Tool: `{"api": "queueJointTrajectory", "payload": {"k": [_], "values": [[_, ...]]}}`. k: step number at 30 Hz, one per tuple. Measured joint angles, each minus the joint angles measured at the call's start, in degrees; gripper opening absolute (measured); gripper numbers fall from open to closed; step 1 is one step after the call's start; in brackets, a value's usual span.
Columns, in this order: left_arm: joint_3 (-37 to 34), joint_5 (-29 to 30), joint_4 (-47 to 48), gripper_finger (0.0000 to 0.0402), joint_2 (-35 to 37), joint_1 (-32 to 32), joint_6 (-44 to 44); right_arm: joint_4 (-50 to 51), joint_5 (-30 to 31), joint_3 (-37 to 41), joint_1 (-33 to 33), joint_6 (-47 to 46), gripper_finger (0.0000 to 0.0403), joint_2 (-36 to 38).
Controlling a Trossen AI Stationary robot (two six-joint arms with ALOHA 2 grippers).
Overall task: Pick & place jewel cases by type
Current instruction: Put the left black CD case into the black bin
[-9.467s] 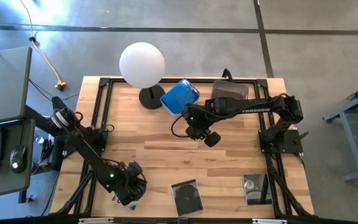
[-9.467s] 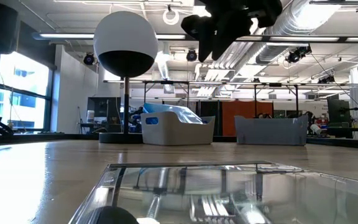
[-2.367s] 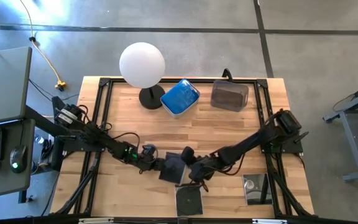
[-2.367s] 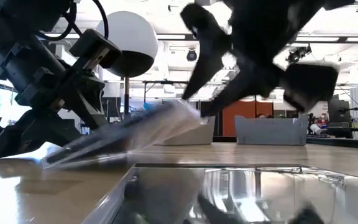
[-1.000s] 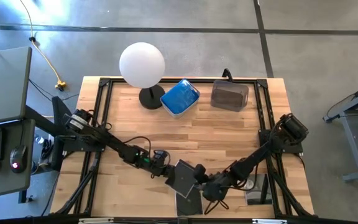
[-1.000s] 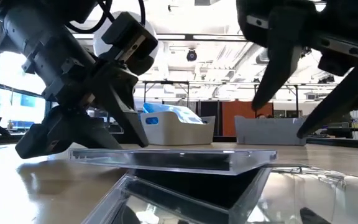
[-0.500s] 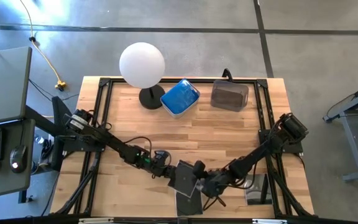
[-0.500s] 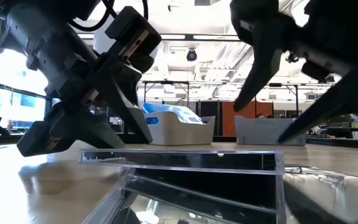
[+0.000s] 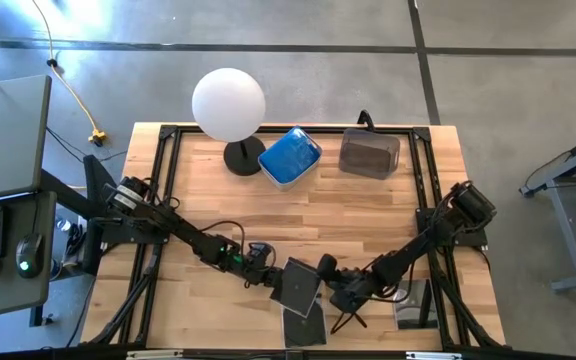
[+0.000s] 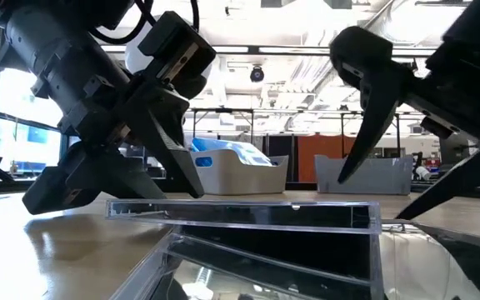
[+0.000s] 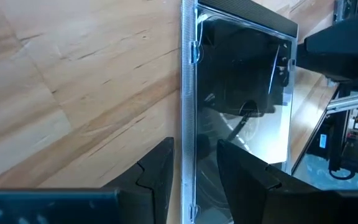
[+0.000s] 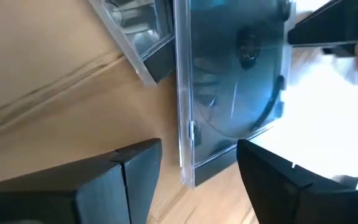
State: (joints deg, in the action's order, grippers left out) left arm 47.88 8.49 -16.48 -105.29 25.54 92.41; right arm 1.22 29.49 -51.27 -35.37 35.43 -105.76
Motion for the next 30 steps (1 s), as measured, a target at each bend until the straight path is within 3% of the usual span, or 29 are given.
{"api": "queueJointTrajectory", "payload": {"k": [8, 17, 23, 30], "values": [[0.0, 0.1, -0.3, 0.0124, 0.0, 0.0, 2.3, -13.1, 0.3, 5.2, 0.3, 6.9, 0.0206, 0.0], [-0.1, 2.4, -4.9, 0.0124, -0.2, 0.0, 2.3, -17.2, -1.8, 6.4, 1.7, 8.6, 0.0206, 0.0], [-0.1, 2.4, -5.0, 0.0124, -0.2, 0.0, 2.4, -18.8, 0.0, 6.4, 1.7, 9.0, 0.0205, -0.1], [-0.1, 1.8, -4.0, 0.0124, -0.1, -0.1, 2.8, -22.3, -0.2, 6.4, 0.8, 14.8, 0.017, -0.1]]}}
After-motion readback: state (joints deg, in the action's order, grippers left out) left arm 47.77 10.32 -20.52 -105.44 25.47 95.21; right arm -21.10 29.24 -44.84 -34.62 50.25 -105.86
